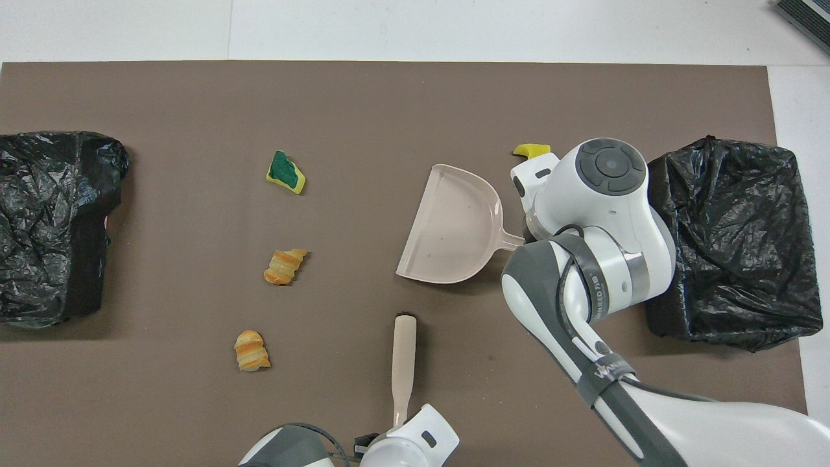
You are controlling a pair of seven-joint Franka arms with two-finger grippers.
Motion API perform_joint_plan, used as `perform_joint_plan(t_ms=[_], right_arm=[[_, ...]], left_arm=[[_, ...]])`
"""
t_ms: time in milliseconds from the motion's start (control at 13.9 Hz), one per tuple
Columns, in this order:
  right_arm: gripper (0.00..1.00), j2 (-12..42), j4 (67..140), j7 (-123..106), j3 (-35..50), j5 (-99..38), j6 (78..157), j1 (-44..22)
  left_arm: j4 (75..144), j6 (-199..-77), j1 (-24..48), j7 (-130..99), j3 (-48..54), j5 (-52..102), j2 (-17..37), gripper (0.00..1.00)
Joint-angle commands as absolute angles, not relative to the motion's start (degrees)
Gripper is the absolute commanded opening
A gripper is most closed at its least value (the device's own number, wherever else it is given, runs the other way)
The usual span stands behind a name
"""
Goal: Sweep and dump trash in bin
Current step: 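Grasp the brush handle with the left gripper and lift it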
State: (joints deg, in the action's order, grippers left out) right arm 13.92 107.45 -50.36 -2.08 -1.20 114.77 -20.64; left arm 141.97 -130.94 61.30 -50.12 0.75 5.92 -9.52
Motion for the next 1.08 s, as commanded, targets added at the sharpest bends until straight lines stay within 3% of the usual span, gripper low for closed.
perform_joint_plan(t_ms=[0,217,433,866,1010], right_arm=[[0.00,11.7,109.5,-51.9,-1.6,-0.4,115.1,-20.1],[0.00,11.7,109.4,-52.4,-1.6,-0.2,115.3,-20.9],[0.00,11.6,109.7,-52.7,-1.6,-0.2,115.8,-20.9],[0.00,11.2,109.7,-56.2,-1.6,4.8,116.0,-23.2],[0.00,10.8,110.8,-59.3,-1.5,6.2,118.0,-23.5]], left_arm=[[140.9,-130.5,62.6,-49.6,-0.3,6.3,-9.1,0.00],[135.4,-117.4,61.1,-50.8,-0.7,6.2,-9.8,0.00],[130.7,-107.3,53.9,-52.3,-0.9,4.5,-13.0,0.00],[131.6,-97.5,44.7,-52.6,-0.8,0.4,-18.9,0.00],[134.9,-95.5,41.6,-53.1,-0.7,-1.5,-22.0,0.00]])
